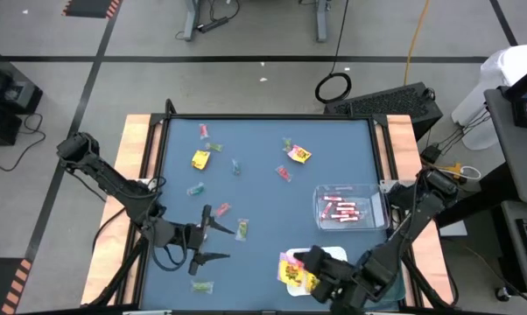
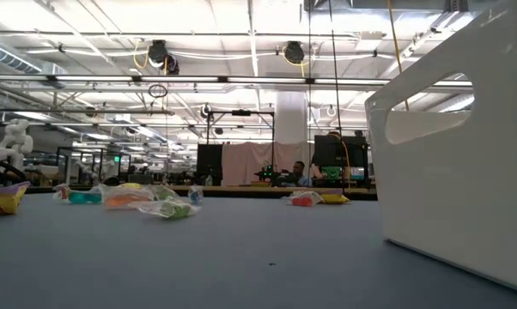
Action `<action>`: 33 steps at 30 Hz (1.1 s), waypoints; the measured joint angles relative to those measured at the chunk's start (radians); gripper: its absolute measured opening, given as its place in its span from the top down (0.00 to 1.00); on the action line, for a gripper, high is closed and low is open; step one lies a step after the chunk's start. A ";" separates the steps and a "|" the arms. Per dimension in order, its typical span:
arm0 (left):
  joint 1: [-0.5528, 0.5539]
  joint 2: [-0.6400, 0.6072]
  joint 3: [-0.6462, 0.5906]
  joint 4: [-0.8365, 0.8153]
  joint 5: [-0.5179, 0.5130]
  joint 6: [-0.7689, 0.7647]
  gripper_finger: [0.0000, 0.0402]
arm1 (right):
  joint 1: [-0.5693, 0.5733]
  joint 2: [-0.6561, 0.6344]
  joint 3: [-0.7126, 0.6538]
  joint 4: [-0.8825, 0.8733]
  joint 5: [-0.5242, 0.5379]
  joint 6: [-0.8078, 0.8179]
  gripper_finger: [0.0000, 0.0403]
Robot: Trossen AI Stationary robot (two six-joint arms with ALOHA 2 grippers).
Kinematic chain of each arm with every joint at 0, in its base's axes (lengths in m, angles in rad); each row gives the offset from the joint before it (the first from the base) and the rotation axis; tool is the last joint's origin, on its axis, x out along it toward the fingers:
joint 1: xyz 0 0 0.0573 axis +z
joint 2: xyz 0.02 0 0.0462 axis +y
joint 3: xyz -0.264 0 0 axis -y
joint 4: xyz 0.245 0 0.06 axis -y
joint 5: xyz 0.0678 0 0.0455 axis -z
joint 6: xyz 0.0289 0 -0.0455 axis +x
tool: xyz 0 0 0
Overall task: Sort candy
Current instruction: Put the yellow candy into the white bin
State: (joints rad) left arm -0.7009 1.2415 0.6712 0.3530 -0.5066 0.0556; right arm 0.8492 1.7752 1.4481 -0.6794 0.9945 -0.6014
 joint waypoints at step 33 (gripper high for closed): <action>0.006 0.000 -0.008 0.003 0.006 0.026 0.27 | 0.128 0.001 0.000 -0.020 0.087 0.402 1.00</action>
State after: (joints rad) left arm -0.6954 1.2415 0.6636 0.3559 -0.5011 0.0818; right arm 0.9775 1.7760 1.4480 -0.6991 1.0818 -0.1990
